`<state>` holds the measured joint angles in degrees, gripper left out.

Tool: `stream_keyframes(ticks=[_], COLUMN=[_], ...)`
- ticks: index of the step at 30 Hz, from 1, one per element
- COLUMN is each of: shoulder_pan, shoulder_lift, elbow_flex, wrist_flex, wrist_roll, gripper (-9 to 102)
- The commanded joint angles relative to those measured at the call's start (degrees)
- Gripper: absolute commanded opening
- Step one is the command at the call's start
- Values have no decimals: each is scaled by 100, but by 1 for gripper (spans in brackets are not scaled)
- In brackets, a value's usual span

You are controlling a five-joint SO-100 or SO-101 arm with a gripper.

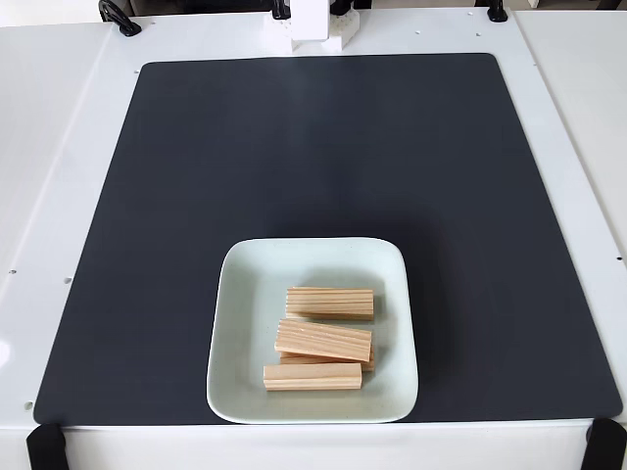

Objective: Pick up the wooden block and place them on the plate.

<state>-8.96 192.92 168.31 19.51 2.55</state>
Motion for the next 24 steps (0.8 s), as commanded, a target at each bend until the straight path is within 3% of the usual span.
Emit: stream_keyframes(ticks=[1, 6, 15, 24], shoulder_pan=[-18, 0, 114, 114], shoulder_lift=[79, 88, 105, 97], elbow_flex=[562, 1362, 1292, 1195], wrist_flex=[-97, 158, 2751, 2953], wrist_roll=[53, 53, 826, 1248], gripper=[0, 0, 0, 0])
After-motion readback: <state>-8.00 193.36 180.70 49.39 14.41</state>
